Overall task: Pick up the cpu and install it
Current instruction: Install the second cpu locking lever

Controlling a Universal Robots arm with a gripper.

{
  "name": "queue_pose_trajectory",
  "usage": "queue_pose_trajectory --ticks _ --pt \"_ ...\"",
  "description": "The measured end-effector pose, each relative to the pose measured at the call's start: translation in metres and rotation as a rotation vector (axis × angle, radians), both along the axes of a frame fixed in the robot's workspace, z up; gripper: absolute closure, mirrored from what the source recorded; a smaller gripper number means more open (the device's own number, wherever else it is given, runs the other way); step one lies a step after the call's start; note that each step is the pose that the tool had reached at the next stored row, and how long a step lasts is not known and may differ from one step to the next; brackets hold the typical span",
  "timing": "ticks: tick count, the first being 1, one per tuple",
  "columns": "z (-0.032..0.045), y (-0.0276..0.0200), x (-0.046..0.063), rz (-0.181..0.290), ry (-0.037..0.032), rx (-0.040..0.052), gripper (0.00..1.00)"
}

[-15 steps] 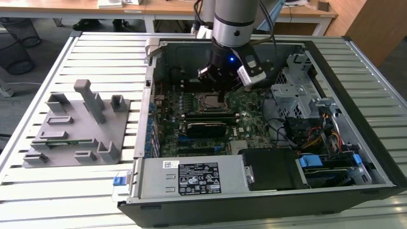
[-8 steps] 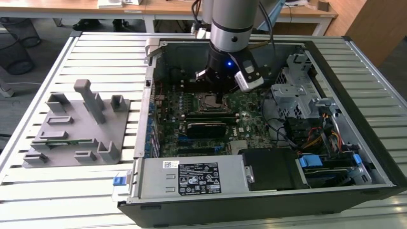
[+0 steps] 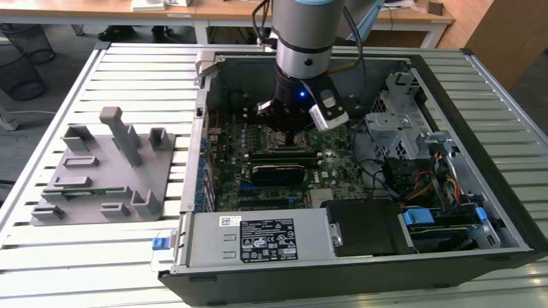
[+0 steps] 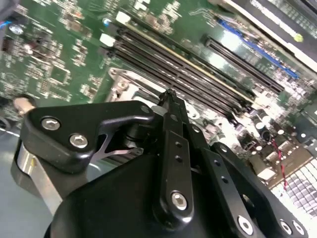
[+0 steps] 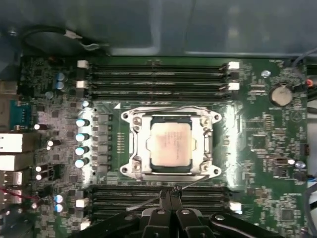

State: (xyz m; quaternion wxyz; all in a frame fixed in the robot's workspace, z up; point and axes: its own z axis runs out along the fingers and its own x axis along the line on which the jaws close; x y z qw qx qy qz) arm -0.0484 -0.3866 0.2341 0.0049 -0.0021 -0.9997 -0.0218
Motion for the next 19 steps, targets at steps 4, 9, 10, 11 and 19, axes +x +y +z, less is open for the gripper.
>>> queue_pose_trajectory --ticks 4,9,10,11,19 --pt "-0.0039 -0.0013 -0.010 0.001 -0.0001 0.0068 0.89" --pt "-0.0106 -0.0044 -0.013 0.002 0.0001 0.0153 0.89" --pt "-0.0116 -0.0056 -0.013 0.002 -0.0001 0.0168 0.89" --pt "-0.0124 -0.0069 -0.013 0.002 -0.0001 0.0186 0.89" --pt "-0.0151 -0.0098 -0.017 0.002 -0.0001 0.0517 0.89"
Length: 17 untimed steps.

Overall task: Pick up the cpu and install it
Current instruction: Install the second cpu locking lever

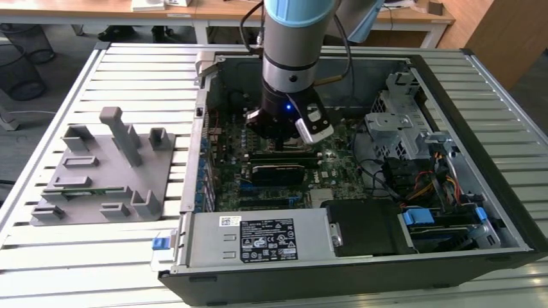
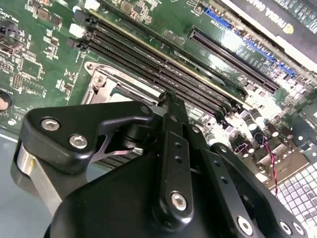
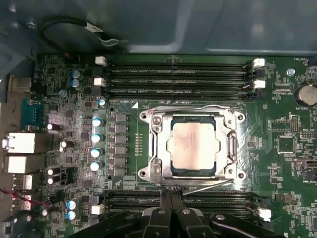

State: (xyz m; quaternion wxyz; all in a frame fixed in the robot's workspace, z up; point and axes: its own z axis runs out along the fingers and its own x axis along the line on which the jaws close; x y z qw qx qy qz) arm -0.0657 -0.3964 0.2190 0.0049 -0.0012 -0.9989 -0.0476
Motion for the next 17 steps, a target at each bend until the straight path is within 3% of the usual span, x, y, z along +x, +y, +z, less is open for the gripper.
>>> queue_pose_trajectory --ticks 5,17 --pt "-0.0018 -0.0032 -0.0031 0.000 0.0000 0.0065 0.89" --pt "-0.0046 -0.0104 -0.0073 0.000 0.0000 0.0323 0.89"
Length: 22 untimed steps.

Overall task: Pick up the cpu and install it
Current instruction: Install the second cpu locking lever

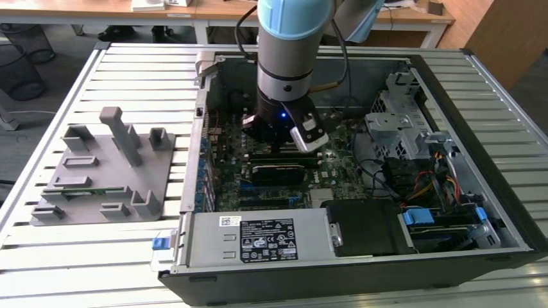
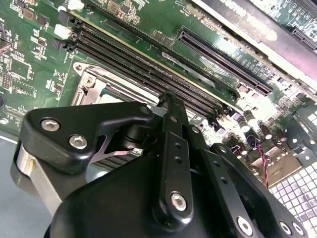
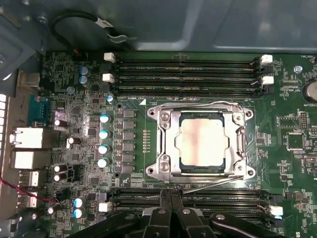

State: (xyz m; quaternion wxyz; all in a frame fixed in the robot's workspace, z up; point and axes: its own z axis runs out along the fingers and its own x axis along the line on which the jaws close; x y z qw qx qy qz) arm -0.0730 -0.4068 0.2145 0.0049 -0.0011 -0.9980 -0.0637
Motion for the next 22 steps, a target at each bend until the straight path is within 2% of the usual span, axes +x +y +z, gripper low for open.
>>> queue_pose_trajectory --ticks 4,8,15,19,22 --pt "-0.0012 -0.0019 -0.001 0.000 0.0000 0.0090 0.89" --pt "-0.0023 -0.0041 -0.004 0.000 -0.0001 0.0226 0.89" --pt "-0.0086 -0.0044 -0.009 0.002 0.0001 0.0390 0.89" --pt "-0.0111 -0.0043 -0.010 0.002 0.0000 0.0584 0.89" --pt "-0.0125 -0.0043 -0.012 0.003 -0.0002 0.0644 0.89"
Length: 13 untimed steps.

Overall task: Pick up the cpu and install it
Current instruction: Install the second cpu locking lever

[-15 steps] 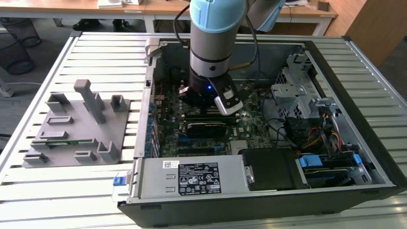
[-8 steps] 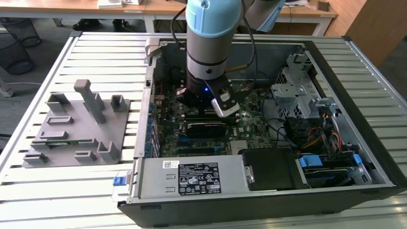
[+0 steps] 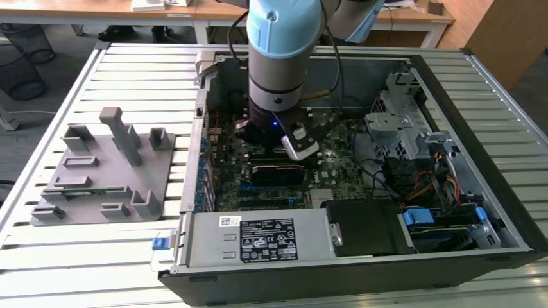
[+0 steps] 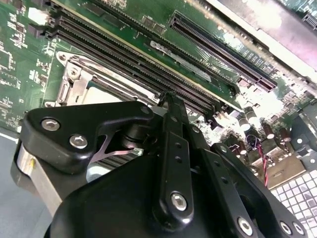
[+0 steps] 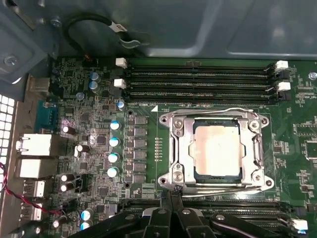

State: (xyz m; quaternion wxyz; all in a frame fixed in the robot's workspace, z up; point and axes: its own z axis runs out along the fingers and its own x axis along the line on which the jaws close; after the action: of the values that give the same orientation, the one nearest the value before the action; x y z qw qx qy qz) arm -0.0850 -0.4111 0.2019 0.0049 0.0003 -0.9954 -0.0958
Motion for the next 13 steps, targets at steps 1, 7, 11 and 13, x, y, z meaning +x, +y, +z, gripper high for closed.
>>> queue_pose_trajectory --ticks 1,7,11,13 --pt "-0.0003 -0.0001 -0.0003 0.000 0.0001 0.0001 0.89" --pt "-0.0032 -0.0002 -0.0017 0.000 0.0001 0.0039 0.89" --pt "-0.0049 -0.0001 -0.0023 0.000 0.0001 0.0114 0.89" --pt "-0.0055 -0.0002 -0.0024 0.000 0.0002 0.0166 0.89"
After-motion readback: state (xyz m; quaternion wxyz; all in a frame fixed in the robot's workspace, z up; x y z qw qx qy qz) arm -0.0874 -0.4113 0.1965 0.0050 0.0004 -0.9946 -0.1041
